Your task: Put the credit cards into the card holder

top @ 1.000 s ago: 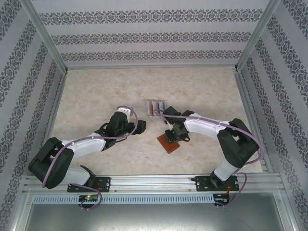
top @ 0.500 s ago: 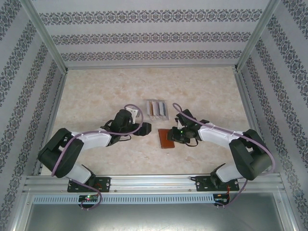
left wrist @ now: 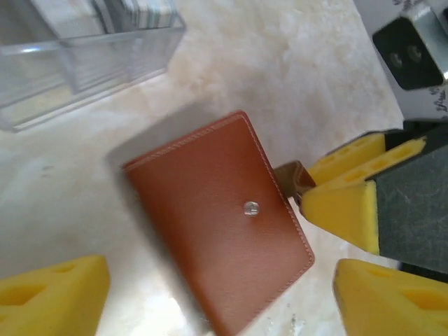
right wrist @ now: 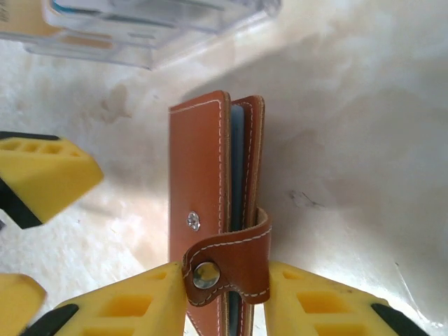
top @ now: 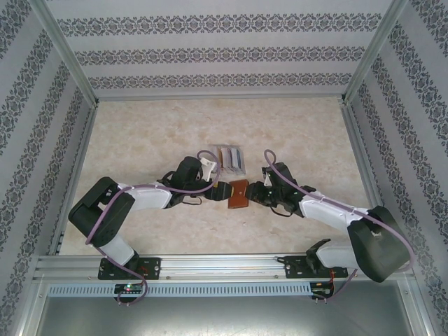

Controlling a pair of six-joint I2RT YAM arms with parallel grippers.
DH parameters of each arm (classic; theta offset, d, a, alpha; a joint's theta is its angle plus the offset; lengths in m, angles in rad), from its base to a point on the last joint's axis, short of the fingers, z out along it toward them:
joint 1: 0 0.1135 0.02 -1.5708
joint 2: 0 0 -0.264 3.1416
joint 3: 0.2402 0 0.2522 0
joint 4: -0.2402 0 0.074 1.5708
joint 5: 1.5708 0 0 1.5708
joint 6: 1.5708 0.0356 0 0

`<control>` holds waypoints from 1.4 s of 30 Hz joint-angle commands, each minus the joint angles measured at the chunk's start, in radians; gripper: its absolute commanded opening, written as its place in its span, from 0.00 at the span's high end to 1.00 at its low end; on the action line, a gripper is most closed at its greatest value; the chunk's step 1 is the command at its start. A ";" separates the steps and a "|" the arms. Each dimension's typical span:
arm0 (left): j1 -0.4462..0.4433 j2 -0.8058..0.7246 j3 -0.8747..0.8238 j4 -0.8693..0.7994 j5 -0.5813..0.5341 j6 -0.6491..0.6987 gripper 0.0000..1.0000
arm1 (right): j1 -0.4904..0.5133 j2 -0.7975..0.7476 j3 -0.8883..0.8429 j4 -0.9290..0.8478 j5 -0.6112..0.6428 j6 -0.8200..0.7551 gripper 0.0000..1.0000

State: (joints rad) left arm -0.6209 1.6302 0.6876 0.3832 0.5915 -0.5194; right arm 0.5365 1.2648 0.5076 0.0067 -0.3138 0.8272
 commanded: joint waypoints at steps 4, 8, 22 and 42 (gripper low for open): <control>-0.010 0.016 0.039 -0.040 -0.047 -0.010 0.37 | 0.029 -0.043 0.007 -0.007 0.096 0.013 0.64; -0.010 0.020 0.050 -0.073 -0.066 -0.017 0.36 | 0.008 -0.016 0.037 -0.120 0.130 -0.028 0.58; -0.010 0.075 0.086 -0.127 -0.095 -0.008 0.38 | 0.069 0.185 0.278 -0.465 0.346 -0.236 0.42; -0.011 0.083 0.093 -0.155 -0.143 -0.013 0.44 | 0.144 0.288 0.362 -0.523 0.460 -0.218 0.52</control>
State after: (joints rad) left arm -0.6209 1.7069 0.7609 0.2520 0.4664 -0.5320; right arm 0.6659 1.5677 0.8402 -0.4564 0.0692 0.6041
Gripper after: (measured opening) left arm 0.560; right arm 0.486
